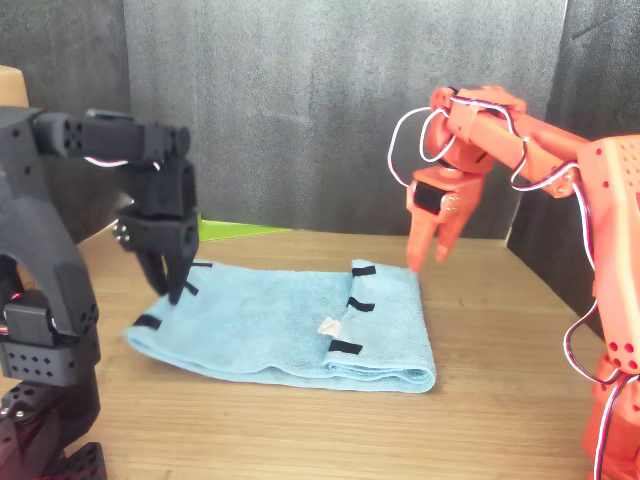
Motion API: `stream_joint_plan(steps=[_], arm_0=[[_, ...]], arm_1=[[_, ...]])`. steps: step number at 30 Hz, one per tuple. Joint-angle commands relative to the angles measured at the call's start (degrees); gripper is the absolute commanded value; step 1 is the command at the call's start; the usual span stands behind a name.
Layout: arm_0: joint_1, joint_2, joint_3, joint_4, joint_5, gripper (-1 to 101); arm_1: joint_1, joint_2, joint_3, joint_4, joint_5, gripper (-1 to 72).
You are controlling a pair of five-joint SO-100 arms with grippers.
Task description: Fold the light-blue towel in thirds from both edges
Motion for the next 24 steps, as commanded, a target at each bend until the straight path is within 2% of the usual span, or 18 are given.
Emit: stream_joint_plan(steps=[1,24], arm_0=[[-1.7,2.2,-3.7,2.6,1.2,0],[-19.5,-19.1,-34.9,13.7,2.9,0]], arm_1=[[0.5,4.6,1.0,0.3,0.8,27.9],[-4.8,13.3,10.4,-0.2,1.1,28.8]])
